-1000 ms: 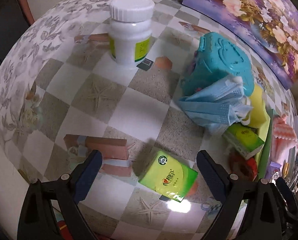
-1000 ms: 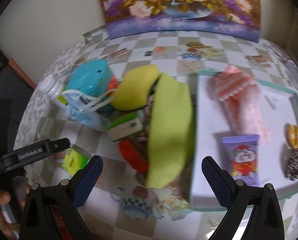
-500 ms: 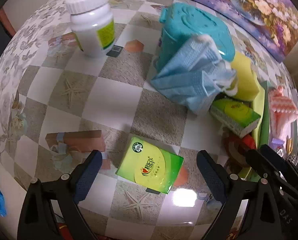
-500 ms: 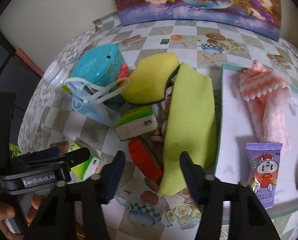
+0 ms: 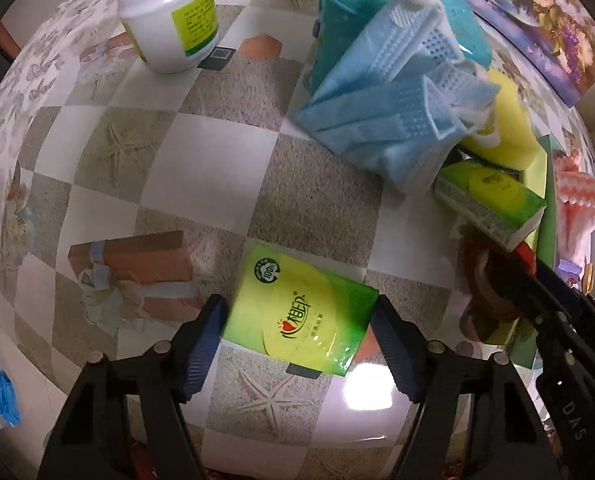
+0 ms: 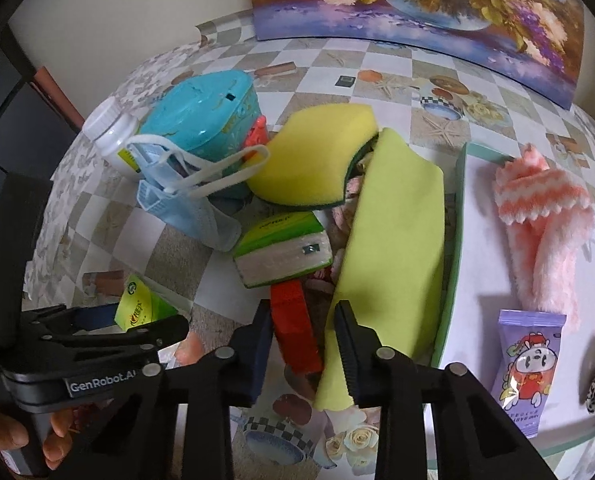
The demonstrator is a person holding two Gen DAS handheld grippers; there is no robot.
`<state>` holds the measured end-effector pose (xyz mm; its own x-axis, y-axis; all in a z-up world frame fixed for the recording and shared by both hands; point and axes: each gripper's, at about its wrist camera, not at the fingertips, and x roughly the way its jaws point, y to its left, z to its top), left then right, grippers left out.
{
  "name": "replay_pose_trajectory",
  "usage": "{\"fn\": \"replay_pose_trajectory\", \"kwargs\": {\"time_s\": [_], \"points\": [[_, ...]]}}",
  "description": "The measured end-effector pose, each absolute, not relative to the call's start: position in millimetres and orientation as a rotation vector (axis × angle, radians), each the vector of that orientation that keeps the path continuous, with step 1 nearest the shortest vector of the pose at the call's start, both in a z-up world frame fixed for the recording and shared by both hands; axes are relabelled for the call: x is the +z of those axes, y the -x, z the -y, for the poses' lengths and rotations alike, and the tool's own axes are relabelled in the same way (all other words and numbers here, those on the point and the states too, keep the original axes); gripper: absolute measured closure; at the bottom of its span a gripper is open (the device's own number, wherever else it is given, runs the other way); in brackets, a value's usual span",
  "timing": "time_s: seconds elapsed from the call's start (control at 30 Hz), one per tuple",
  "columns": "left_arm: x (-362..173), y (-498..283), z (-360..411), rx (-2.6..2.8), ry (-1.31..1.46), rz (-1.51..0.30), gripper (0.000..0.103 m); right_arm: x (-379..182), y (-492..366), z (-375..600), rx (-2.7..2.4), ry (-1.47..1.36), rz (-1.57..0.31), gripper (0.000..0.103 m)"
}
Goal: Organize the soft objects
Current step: 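Grasp the green tissue packet with the left gripper while the right grasps the red tape roll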
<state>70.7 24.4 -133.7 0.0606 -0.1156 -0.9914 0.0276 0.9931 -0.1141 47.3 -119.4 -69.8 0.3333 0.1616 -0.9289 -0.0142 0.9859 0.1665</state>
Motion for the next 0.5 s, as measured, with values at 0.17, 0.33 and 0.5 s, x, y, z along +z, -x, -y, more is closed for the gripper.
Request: {"fn": "replay_pose_trajectory", "kwargs": {"time_s": [0.17, 0.33, 0.5], "points": [[-134.4, -72.6, -25.8, -0.109, 0.065, -1.504, 0.029, -70.8, -47.3, 115.2, 0.126, -0.114, -1.232, 0.086], [-128.8, -70.3, -31.3, -0.107, 0.072, -1.496, 0.029, -60.4, -44.8, 115.5, 0.151, -0.140, -1.200, 0.086], [-118.3, -71.0, -34.9, -0.104, 0.069, -1.474, 0.029, -47.5, -40.1, 115.4, 0.174, -0.169, -1.161, 0.086]]}}
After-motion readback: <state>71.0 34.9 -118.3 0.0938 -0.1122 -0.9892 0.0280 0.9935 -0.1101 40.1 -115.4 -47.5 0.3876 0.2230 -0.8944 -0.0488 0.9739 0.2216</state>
